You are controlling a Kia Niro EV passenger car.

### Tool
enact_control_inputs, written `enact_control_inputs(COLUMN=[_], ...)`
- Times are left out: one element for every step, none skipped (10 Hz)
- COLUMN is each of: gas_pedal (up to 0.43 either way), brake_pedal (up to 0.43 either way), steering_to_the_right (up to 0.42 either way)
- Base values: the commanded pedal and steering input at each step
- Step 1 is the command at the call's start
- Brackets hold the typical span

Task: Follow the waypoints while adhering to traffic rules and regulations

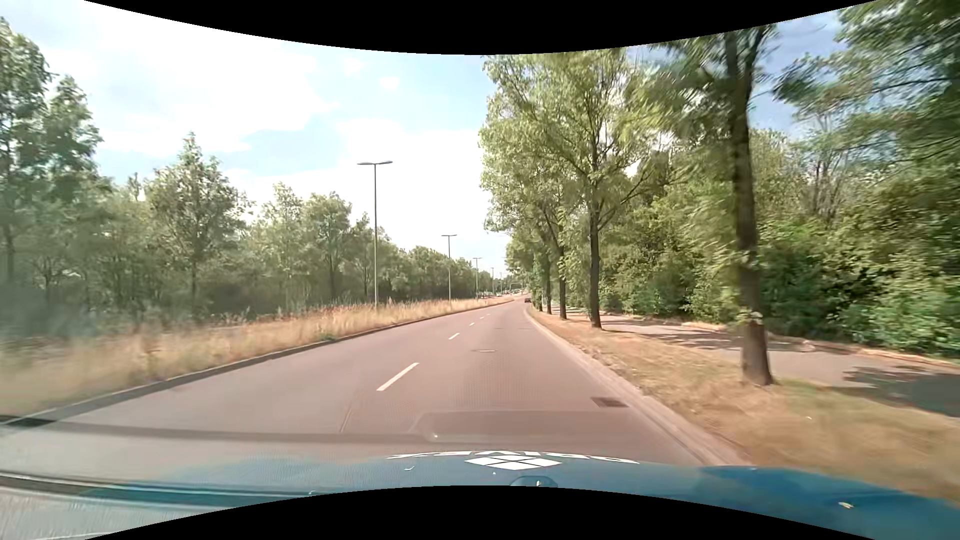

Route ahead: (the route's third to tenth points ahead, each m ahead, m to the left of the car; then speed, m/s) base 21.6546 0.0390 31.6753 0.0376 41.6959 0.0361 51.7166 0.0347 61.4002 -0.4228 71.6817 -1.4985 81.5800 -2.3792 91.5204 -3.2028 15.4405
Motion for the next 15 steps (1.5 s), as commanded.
enact_control_inputs(gas_pedal=[0.15, 0.15, 0.15, 0.15, 0.15, 0.138, 0.138, 0.138, 0.138, 0.138, 0.138, 0.138, 0.138, 0.138, 0.138], brake_pedal=[0.0, 0.0, 0.0, 0.0, 0.0, 0.0, 0.0, 0.0, 0.0, 0.0, 0.0, 0.0, 0.0, 0.0, 0.0], steering_to_the_right=[0.002, 0.002, 0.002, 0.002, 0.002, 0.002, 0.002, 0.003, 0.003, 0.003, 0.003, 0.003, 0.003, 0.003, 0.003])
